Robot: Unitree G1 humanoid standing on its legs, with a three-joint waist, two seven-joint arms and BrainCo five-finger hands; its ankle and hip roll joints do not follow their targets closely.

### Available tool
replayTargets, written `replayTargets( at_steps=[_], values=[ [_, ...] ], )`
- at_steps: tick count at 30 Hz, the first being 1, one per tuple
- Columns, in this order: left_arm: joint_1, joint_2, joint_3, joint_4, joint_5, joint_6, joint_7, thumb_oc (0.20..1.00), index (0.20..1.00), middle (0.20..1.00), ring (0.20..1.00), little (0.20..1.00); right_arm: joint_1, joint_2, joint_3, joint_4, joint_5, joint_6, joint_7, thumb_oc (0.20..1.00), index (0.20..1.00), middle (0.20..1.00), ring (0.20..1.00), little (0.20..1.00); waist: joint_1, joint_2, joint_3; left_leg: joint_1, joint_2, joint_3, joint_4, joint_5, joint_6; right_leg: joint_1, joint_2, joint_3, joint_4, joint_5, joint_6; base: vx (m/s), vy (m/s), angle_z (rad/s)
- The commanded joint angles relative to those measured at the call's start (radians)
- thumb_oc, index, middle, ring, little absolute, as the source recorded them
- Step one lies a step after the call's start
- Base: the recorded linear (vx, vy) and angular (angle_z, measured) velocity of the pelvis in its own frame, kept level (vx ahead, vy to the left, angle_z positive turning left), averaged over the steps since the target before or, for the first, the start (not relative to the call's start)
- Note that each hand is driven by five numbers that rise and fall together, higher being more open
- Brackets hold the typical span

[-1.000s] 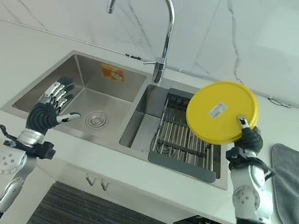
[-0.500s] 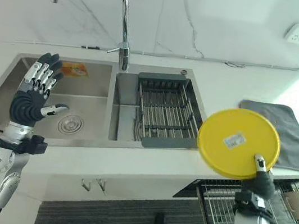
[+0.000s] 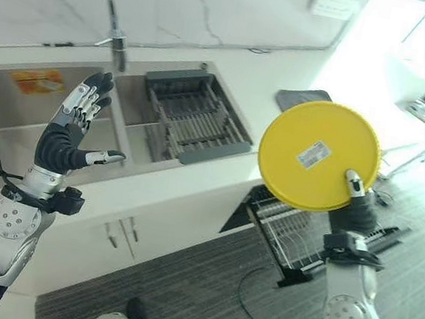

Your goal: Place the dishes in the dishwasher.

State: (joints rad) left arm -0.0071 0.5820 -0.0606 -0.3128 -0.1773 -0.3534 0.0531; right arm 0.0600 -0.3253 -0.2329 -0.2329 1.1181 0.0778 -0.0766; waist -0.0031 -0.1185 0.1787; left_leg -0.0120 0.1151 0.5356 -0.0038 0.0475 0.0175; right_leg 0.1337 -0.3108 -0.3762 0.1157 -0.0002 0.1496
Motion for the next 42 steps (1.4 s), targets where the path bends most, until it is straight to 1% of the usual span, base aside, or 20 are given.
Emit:
replayTargets(
  at_steps=[1, 4, 5, 7, 8, 9, 12, 15, 18, 19, 25, 30, 31, 33, 35, 36, 37, 38, 39, 42],
  values=[
    [-0.021, 0.006, 0.01, -0.069, 0.037, -0.035, 0.023, 1.0, 1.0, 1.0, 1.0, 1.0, -0.015, -0.037, -0.076, -0.085, 0.006, -0.068, 0.039, 0.2, 0.2, 0.2, 0.2, 0.2, -0.019, 0.039, -0.041, 0.129, -0.022, -0.304, -0.083, -0.1, -0.041, -0.007, 0.01, 0.05, -0.149, 0.135, 0.058, -0.25, -0.684, -0.74],
    [-0.043, 0.012, 0.003, -0.067, 0.071, -0.037, 0.044, 1.0, 1.0, 1.0, 1.0, 1.0, -0.032, -0.026, -0.06, -0.08, 0.003, -0.075, 0.065, 0.2, 0.2, 0.2, 0.2, 0.2, -0.03, 0.03, -0.034, 0.119, 0.045, -0.293, -0.083, -0.085, -0.076, -0.026, 0.02, 0.074, -0.202, 0.141, 0.063, -0.39, -0.938, -0.6],
    [-0.056, 0.026, 0.017, -0.054, 0.091, -0.054, 0.049, 1.0, 1.0, 1.0, 1.0, 1.0, -0.047, -0.024, -0.049, -0.08, 0.012, -0.087, 0.088, 0.2, 0.2, 0.2, 0.2, 0.2, -0.029, 0.015, -0.024, 0.097, 0.12, -0.298, -0.083, -0.049, -0.105, -0.039, 0.07, 0.085, -0.175, 0.091, 0.055, -0.4, -0.975, -0.8],
    [-0.039, 0.025, 0.02, -0.053, 0.089, -0.055, 0.072, 1.0, 1.0, 1.0, 1.0, 1.0, -0.071, -0.051, -0.046, -0.087, 0.024, -0.065, 0.068, 0.2, 0.2, 0.2, 0.2, 0.2, -0.037, 0.008, -0.024, 0.082, 0.193, -0.295, -0.083, 0.001, -0.15, -0.055, 0.132, 0.13, -0.198, 0.07, 0.027, -0.37, -0.996, -0.44],
    [-0.014, 0.006, 0.014, -0.064, 0.08, -0.062, 0.103, 1.0, 1.0, 1.0, 1.0, 1.0, -0.11, -0.067, -0.026, -0.091, 0.006, -0.038, 0.047, 0.2, 0.2, 0.2, 0.2, 0.2, -0.035, 0.012, -0.02, 0.073, 0.235, -0.277, -0.083, 0.037, -0.175, -0.065, 0.174, 0.163, -0.203, 0.055, -0.006, -0.32, -1.112, 0.16],
    [0.057, -0.021, 0.014, -0.065, 0.111, -0.1, 0.123, 1.0, 1.0, 1.0, 1.0, 1.0, -0.084, -0.107, -0.016, -0.117, -0.01, -0.036, 0.074, 0.2, 0.2, 0.2, 0.2, 0.2, -0.007, 0.019, -0.008, 0.035, 0.164, -0.309, 0.017, 0.011, -0.156, -0.038, 0.211, 0.181, -0.203, 0.032, -0.042, -0.23, -0.87, 0.1],
    [0.074, -0.04, 0.024, -0.042, 0.08, -0.104, 0.089, 1.0, 1.0, 1.0, 1.0, 1.0, -0.079, -0.098, 0.024, -0.117, -0.056, -0.097, 0.087, 0.2, 0.2, 0.2, 0.2, 0.2, 0.004, 0.044, -0.017, -0.01, 0.035, -0.255, 0.136, -0.091, -0.107, -0.017, 0.2, 0.12, -0.203, 0.012, -0.048, -0.02, -0.344, -0.56],
    [0.047, -0.053, 0.003, -0.024, 0.076, -0.096, 0.069, 1.0, 1.0, 1.0, 1.0, 1.0, -0.086, -0.07, 0.061, -0.12, -0.079, -0.097, 0.058, 0.2, 0.2, 0.2, 0.2, 0.2, 0.001, 0.073, -0.034, 0.032, -0.033, -0.225, 0.047, -0.077, -0.084, -0.007, 0.212, 0.081, -0.203, 0.005, -0.04, 0.12, 0.012, 0.25],
    [0.019, -0.058, -0.02, -0.017, 0.087, -0.086, 0.069, 1.0, 1.0, 1.0, 1.0, 1.0, -0.086, -0.06, 0.069, -0.113, -0.099, -0.098, 0.059, 0.2, 0.2, 0.2, 0.2, 0.2, -0.009, 0.084, -0.043, 0.078, -0.042, -0.219, -0.041, -0.051, -0.075, -0.002, 0.217, 0.068, -0.203, 0.004, -0.034, 0.14, 0.124, 0.79],
    [-0.006, -0.065, -0.044, -0.014, 0.115, -0.064, 0.09, 1.0, 1.0, 1.0, 1.0, 1.0, -0.085, -0.057, 0.072, -0.105, -0.1, -0.095, 0.07, 0.2, 0.2, 0.2, 0.2, 0.2, -0.011, 0.086, -0.05, 0.105, -0.056, -0.259, -0.08, -0.051, -0.067, 0.002, 0.221, 0.072, -0.203, 0.003, -0.031, 0.17, 0.151, 0.41],
    [-0.026, -0.067, -0.053, -0.003, 0.126, -0.048, 0.119, 1.0, 1.0, 1.0, 1.0, 1.0, -0.077, -0.059, 0.048, -0.099, -0.074, -0.066, 0.108, 0.2, 0.2, 0.2, 0.2, 0.2, 0.0, 0.073, -0.061, 0.13, -0.081, -0.321, -0.083, -0.079, -0.046, 0.001, 0.212, 0.067, -0.127, -0.03, -0.029, 0.23, 0.227, 0.08],
    [-0.032, -0.066, -0.027, 0.003, 0.129, -0.06, 0.099, 1.0, 1.0, 1.0, 1.0, 1.0, -0.089, -0.023, 0.056, -0.102, -0.091, -0.049, 0.124, 0.2, 0.2, 0.2, 0.2, 0.2, 0.035, 0.063, -0.033, 0.123, -0.08, -0.353, -0.081, -0.077, -0.016, -0.075, 0.163, 0.017, 0.11, -0.02, 0.0, 0.16, 0.212, 0.16],
    [-0.023, -0.061, -0.015, 0.002, 0.122, -0.06, 0.092, 1.0, 1.0, 1.0, 1.0, 1.0, -0.078, -0.016, 0.062, -0.102, -0.091, -0.05, 0.139, 0.2, 0.2, 0.2, 0.2, 0.2, 0.045, 0.061, -0.022, 0.113, -0.082, -0.365, -0.071, -0.072, -0.003, -0.101, 0.148, 0.026, 0.255, -0.003, 0.003, 0.19, 0.213, 0.16],
    [-0.011, -0.063, -0.001, 0.0, 0.12, -0.056, 0.064, 1.0, 1.0, 1.0, 1.0, 1.0, -0.071, 0.004, 0.068, -0.099, -0.11, -0.04, 0.149, 0.2, 0.2, 0.2, 0.2, 0.2, 0.044, 0.057, -0.016, 0.1, -0.087, -0.389, -0.054, -0.078, 0.005, -0.148, 0.157, 0.097, 0.337, 0.012, -0.003, 0.19, 0.096, 0.22],
    [-0.007, -0.057, 0.004, 0.003, 0.113, -0.05, 0.049, 1.0, 1.0, 1.0, 1.0, 1.0, -0.059, 0.007, 0.069, -0.097, -0.11, -0.033, 0.151, 0.2, 0.2, 0.2, 0.2, 0.2, 0.042, 0.05, -0.022, 0.097, -0.089, -0.411, -0.057, -0.075, -0.001, -0.135, 0.166, 0.123, 0.25, 0.001, -0.011, 0.23, -0.128, 0.44],
    [-0.011, -0.051, 0.01, 0.003, 0.082, -0.036, 0.032, 1.0, 1.0, 1.0, 1.0, 1.0, -0.031, 0.002, 0.071, -0.098, -0.108, -0.039, 0.169, 0.2, 0.2, 0.2, 0.2, 0.2, 0.034, 0.045, -0.03, 0.1, -0.09, -0.432, -0.065, -0.072, -0.012, -0.095, 0.159, 0.137, 0.06, -0.013, -0.017, 0.25, -0.21, 0.4],
    [-0.012, -0.051, 0.011, 0.005, 0.079, -0.036, 0.031, 1.0, 1.0, 1.0, 1.0, 1.0, -0.025, 0.001, 0.072, -0.097, -0.11, -0.044, 0.174, 0.2, 0.2, 0.2, 0.2, 0.2, 0.03, 0.045, -0.031, 0.101, -0.089, -0.435, -0.066, -0.073, -0.014, -0.089, 0.156, 0.144, 0.02, -0.01, -0.017, 0.24, -0.264, 0.38],
    [-0.006, -0.053, 0.011, 0.006, 0.082, -0.052, 0.027, 1.0, 1.0, 1.0, 1.0, 1.0, -0.006, -0.003, 0.076, -0.096, -0.116, -0.061, 0.191, 0.2, 0.2, 0.2, 0.2, 0.2, 0.008, 0.044, -0.035, 0.101, -0.096, -0.442, -0.065, -0.08, -0.013, -0.093, 0.146, 0.209, -0.11, 0.053, -0.006, 0.19, -0.232, 0.4],
    [0.005, -0.056, 0.01, 0.003, 0.089, -0.061, 0.028, 1.0, 1.0, 1.0, 1.0, 1.0, 0.004, -0.003, 0.08, -0.1, -0.122, -0.067, 0.199, 0.2, 0.2, 0.2, 0.2, 0.2, -0.008, 0.045, -0.038, 0.106, -0.101, -0.452, -0.066, -0.09, -0.01, -0.098, 0.143, 0.269, -0.162, 0.094, 0.004, 0.23, -0.297, 0.41],
    [0.041, -0.045, 0.018, -0.01, 0.094, -0.076, 0.023, 1.0, 1.0, 1.0, 1.0, 1.0, 0.03, -0.014, 0.081, -0.11, -0.107, -0.078, 0.203, 0.2, 0.2, 0.2, 0.2, 0.2, -0.038, 0.051, -0.038, 0.134, -0.097, -0.487, -0.067, -0.12, -0.006, -0.143, 0.138, 0.388, -0.194, 0.157, 0.022, 0.23, -0.337, 0.78]
  ],
)
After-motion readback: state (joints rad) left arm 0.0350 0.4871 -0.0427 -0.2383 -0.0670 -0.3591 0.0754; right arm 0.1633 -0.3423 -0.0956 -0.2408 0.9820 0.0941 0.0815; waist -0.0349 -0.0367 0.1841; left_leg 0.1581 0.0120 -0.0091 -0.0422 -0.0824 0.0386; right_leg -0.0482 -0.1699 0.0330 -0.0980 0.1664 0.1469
